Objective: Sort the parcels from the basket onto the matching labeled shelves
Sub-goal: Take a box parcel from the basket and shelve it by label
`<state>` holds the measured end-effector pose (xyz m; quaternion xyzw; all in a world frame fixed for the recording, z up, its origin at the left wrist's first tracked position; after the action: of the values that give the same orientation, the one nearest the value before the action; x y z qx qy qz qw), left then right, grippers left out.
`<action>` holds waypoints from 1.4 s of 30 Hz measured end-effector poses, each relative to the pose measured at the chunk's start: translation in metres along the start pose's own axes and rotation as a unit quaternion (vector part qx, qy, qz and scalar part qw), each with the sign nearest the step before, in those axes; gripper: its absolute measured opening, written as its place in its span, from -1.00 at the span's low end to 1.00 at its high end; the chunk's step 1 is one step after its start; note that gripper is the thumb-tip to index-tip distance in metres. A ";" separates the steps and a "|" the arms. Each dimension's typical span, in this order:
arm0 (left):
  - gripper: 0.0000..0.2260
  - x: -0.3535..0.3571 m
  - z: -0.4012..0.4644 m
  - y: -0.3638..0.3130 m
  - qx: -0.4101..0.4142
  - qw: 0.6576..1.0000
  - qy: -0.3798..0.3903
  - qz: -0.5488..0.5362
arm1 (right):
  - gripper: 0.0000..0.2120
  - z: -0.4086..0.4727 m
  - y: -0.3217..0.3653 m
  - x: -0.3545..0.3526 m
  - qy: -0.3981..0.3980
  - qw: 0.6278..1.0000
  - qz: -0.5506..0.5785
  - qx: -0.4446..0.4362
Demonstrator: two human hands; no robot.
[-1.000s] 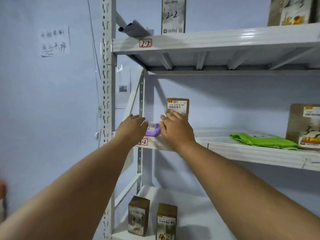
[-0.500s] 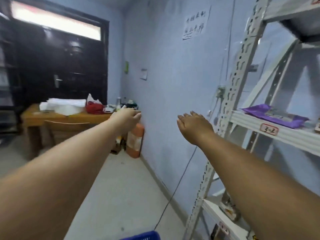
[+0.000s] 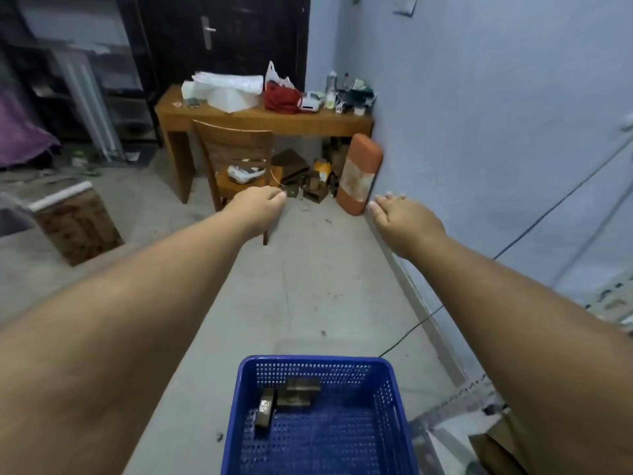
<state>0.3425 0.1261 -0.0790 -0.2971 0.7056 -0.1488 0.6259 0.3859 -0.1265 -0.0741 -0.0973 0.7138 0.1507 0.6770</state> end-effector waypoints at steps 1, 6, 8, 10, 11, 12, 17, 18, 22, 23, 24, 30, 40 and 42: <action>-0.60 0.020 0.011 0.018 -0.012 1.000 0.008 -0.007 | -0.48 0.009 -0.003 0.027 0.017 1.000 0.017 0.001; -0.64 0.135 0.038 0.103 -0.080 0.993 0.082 0.010 | -0.50 0.023 -0.009 0.171 0.094 0.994 0.056 0.014; -0.61 0.185 0.040 0.139 -0.113 0.987 0.112 0.000 | -0.50 0.021 -0.012 0.235 0.148 0.986 0.069 0.025; -0.58 0.240 0.044 0.180 -0.152 0.978 0.140 -0.019 | -0.48 0.023 -0.016 0.309 0.209 0.973 0.090 0.042; -0.58 0.270 0.046 0.202 -0.173 0.972 0.154 -0.027 | -0.48 0.022 -0.019 0.348 0.239 0.964 0.101 0.052; -0.58 0.299 0.047 0.224 -0.190 0.967 0.167 -0.033 | -0.48 0.022 -0.021 0.386 0.269 0.955 0.110 0.059; -0.58 0.443 0.047 0.323 -0.250 0.941 0.211 -0.080 | -0.47 0.016 -0.032 0.566 0.403 0.900 0.137 0.092; -0.57 0.465 0.047 0.340 -0.263 0.935 0.218 -0.097 | -0.47 0.017 -0.034 0.594 0.417 0.892 0.143 0.102; -0.56 0.571 0.062 0.398 -0.299 0.904 0.233 -0.195 | -0.47 0.026 -0.048 0.721 0.439 0.866 0.180 0.159; -0.54 0.591 0.070 0.408 -0.309 0.895 0.237 -0.217 | -0.46 0.030 -0.052 0.744 0.433 0.863 0.190 0.175; -0.54 0.616 0.079 0.418 -0.318 0.885 0.245 -0.237 | -0.46 0.033 -0.056 0.770 0.428 0.859 0.204 0.191; -0.59 0.717 0.142 0.458 -0.347 0.856 0.222 -0.312 | -0.45 0.076 -0.083 0.883 0.371 0.760 0.409 0.342; -0.60 0.762 0.169 0.462 -0.401 0.819 0.190 -0.365 | -0.48 0.075 -0.074 0.923 0.314 0.620 0.561 0.450; -0.57 0.757 0.150 0.459 -0.427 0.794 0.179 -0.393 | -0.51 0.062 -0.072 0.915 0.313 0.580 0.578 0.481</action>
<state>0.3510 0.0500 -0.9737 -0.7543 0.6191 -0.1160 0.1851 0.4094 -0.1125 -0.9938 0.6345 0.7548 0.1046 0.1292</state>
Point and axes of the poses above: each hand's wrist, its own z-axis towards the middle knuckle, its own x-axis out of the palm, y = z × x, the point moved 2 cm from there along z, towards the middle knuckle, and after that the axes turned 9 degrees about y, right-handed, at the moved point
